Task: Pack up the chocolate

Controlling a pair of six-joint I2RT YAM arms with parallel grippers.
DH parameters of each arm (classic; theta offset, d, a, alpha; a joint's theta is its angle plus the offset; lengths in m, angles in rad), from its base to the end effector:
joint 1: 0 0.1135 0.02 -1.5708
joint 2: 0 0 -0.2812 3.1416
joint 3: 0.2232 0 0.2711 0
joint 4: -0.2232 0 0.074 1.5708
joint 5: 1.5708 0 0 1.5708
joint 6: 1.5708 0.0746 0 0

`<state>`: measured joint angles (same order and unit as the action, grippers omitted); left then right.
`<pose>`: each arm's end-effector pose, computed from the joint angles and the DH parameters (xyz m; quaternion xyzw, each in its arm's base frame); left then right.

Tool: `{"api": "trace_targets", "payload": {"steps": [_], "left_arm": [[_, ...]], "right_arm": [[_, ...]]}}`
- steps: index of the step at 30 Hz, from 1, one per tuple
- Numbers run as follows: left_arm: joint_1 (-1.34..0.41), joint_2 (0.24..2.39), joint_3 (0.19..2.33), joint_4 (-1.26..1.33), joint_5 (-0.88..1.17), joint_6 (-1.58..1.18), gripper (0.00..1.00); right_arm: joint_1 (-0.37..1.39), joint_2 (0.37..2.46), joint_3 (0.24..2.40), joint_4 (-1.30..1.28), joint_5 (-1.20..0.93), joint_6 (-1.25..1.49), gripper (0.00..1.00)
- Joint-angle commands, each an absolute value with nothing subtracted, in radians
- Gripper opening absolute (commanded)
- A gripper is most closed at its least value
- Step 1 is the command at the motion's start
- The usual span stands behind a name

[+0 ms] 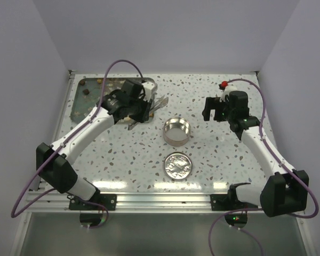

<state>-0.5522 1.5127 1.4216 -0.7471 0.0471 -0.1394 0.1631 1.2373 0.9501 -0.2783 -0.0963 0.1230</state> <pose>0.3146 -0.1980 0.3195 0.1996 0.9119 -0.1421 0.3294 0.3182 0.0596 0.2824 -0.0407 0.8747 0.1103 0.4703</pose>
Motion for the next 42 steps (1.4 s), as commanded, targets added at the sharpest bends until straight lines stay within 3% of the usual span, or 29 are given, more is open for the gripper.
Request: {"api": "trace_targets", "payload": {"steps": [1, 15, 26, 37, 42], "left_arm": [[-0.636, 1.459, 1.462, -0.721, 0.077, -0.167, 0.21], [-0.798, 1.465, 1.390, -0.770, 0.020, -0.261, 0.22], [-0.810, 1.480, 1.388, -0.804, 0.003, -0.273, 0.47], [-0.798, 1.462, 1.437, -0.830, -0.118, -0.282, 0.45], [-0.632, 1.416, 1.445, -0.815, -0.087, -0.290, 0.44]], "right_arm": [[0.166, 1.232, 0.989, -0.272, -0.080, 0.121, 0.98], [0.166, 1.218, 0.992, -0.278, -0.051, 0.120, 0.98], [0.166, 1.207, 0.979, -0.275, -0.051, 0.120, 0.98], [0.166, 1.206, 0.979, -0.276, -0.049, 0.120, 0.98], [0.166, 1.209, 0.982, -0.276, -0.057, 0.121, 0.99]]}}
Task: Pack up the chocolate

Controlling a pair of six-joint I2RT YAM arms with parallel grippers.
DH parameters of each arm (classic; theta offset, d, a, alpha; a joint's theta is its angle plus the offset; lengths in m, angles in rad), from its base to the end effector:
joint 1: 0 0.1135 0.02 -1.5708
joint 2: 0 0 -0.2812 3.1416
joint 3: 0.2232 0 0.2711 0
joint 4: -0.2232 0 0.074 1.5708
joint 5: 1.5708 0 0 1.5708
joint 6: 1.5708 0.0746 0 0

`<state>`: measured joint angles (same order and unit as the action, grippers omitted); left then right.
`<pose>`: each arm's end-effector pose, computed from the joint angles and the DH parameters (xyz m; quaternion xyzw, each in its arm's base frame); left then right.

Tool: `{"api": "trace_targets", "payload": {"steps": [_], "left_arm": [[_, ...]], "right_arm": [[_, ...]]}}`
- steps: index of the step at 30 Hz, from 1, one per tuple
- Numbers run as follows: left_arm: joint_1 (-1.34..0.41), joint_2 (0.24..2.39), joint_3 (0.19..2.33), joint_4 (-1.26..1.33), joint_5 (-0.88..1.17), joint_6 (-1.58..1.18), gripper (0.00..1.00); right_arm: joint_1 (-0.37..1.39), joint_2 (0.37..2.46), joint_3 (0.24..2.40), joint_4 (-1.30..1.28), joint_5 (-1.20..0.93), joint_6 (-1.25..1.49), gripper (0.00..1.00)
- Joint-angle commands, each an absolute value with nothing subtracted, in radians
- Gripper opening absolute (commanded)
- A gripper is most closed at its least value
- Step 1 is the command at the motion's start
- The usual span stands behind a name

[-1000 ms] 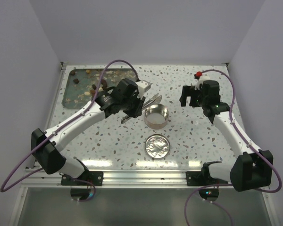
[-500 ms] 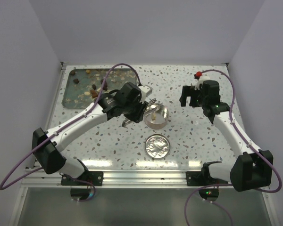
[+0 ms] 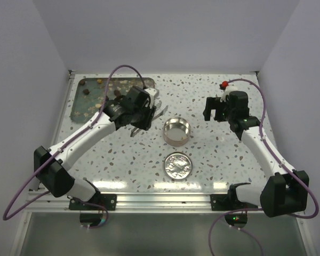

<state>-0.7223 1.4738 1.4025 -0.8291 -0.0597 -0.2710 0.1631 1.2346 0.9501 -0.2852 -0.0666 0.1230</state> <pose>0.2678 -0.2300 0.3181 0.2016 0.9222 -0.1319 0.3025 0.3177 0.0573 0.2823 -0.0335 0.8763 0.0973 0.4706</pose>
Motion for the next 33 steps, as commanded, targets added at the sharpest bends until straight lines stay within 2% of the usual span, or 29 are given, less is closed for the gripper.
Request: {"api": "trace_targets", "payload": {"steps": [1, 7, 11, 33], "left_arm": [[-0.606, 1.410, 1.431, -0.813, -0.094, -0.287, 0.44], [-0.370, 1.393, 1.315, -0.807, -0.132, -0.276, 0.43], [-0.272, 1.391, 1.264, -0.772, -0.095, -0.296, 0.43], [-0.170, 1.485, 1.169, -0.727, -0.107, -0.328, 0.42]], "right_arm": [[0.166, 1.209, 0.982, -0.275, -0.057, 0.121, 0.98], [0.166, 1.204, 0.971, -0.272, -0.064, 0.126, 0.98], [0.166, 1.198, 0.968, -0.268, -0.066, 0.127, 0.98], [0.166, 1.192, 0.950, -0.256, -0.069, 0.132, 0.98]]}}
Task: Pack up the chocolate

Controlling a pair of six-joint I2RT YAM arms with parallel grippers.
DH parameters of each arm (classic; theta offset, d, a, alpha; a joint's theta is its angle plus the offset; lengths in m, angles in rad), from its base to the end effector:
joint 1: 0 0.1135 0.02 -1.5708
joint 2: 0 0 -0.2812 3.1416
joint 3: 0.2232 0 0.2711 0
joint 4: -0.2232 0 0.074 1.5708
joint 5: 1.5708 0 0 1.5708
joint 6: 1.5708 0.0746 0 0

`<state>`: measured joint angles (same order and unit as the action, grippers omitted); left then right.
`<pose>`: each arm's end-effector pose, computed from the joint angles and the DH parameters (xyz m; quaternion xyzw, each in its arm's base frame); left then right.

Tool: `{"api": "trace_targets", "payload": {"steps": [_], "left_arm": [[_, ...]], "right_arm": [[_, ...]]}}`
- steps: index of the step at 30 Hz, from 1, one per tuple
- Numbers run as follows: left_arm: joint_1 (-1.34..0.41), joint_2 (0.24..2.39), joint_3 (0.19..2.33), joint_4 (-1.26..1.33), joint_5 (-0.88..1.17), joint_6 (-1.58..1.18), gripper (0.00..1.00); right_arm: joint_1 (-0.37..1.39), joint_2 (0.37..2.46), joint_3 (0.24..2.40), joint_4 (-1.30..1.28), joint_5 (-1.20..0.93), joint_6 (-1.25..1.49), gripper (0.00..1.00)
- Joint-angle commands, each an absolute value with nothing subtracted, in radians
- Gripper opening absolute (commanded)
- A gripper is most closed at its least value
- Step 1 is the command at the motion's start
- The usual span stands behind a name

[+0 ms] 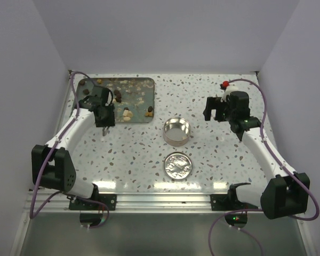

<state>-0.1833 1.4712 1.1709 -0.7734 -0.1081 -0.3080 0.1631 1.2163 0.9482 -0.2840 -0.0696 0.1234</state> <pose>0.3289 -0.0528 0.2422 -0.0736 0.9651 -0.0089 0.2510 0.3145 0.0570 0.2872 -0.0343 0.8720 0.0996 0.4780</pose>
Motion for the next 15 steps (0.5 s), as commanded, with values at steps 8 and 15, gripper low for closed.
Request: {"api": "trace_targets", "payload": {"steps": [8, 15], "left_arm": [[-0.137, 1.534, 1.150, -0.663, -0.101, -0.311, 0.41], [-0.114, 1.571, 1.169, -0.624, -0.064, -0.290, 0.41]], "right_arm": [[0.166, 1.189, 0.951, -0.259, -0.061, 0.124, 0.98], [0.166, 1.190, 0.959, -0.265, -0.057, 0.120, 0.98]]}}
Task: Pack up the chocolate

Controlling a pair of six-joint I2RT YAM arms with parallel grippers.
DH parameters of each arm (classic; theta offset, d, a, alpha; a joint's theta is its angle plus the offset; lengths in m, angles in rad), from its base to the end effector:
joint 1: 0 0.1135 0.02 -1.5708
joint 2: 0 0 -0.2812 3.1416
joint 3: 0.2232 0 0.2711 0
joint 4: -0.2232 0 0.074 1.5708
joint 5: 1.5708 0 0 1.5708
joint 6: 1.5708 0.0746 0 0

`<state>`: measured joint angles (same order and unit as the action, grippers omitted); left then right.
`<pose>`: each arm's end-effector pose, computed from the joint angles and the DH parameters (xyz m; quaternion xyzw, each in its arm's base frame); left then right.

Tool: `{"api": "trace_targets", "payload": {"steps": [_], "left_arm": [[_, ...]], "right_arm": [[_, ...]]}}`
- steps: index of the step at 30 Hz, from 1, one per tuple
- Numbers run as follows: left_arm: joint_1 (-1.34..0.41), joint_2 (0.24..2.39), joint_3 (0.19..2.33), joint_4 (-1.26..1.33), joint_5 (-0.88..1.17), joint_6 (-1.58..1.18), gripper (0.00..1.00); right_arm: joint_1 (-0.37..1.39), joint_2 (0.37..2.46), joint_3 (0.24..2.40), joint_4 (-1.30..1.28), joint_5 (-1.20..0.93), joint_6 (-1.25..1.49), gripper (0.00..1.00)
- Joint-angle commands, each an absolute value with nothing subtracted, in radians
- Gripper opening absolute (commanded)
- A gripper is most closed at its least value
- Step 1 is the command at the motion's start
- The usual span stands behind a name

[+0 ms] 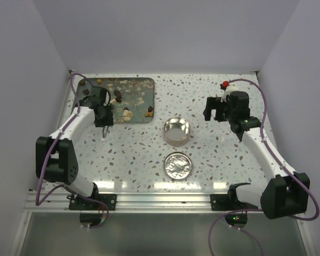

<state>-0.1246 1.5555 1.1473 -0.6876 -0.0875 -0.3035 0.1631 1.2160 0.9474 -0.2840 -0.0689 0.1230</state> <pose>0.3481 -0.0370 0.2129 -0.0970 0.9662 -0.0084 0.2387 0.3144 0.0569 0.2870 -0.0343 0.8722 0.0992 0.4778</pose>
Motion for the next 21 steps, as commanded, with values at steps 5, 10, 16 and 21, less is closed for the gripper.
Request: {"api": "trace_targets", "payload": {"steps": [5, 10, 16, 21], "left_arm": [[-0.110, 1.597, 1.204, -0.617, -0.041, -0.285, 0.40], [-0.110, 1.626, 1.239, -0.621, -0.041, -0.275, 0.40], [-0.101, 1.640, 1.249, -0.618, -0.051, -0.275, 0.40], [-0.089, 1.644, 1.250, -0.617, -0.061, -0.267, 0.39]], "right_arm": [[0.167, 1.196, 0.974, -0.273, -0.055, 0.115, 0.99], [0.166, 1.197, 0.980, -0.276, -0.052, 0.114, 0.99], [0.166, 1.195, 0.979, -0.281, -0.048, 0.110, 0.98], [0.166, 1.193, 0.976, -0.281, -0.046, 0.110, 0.98]]}}
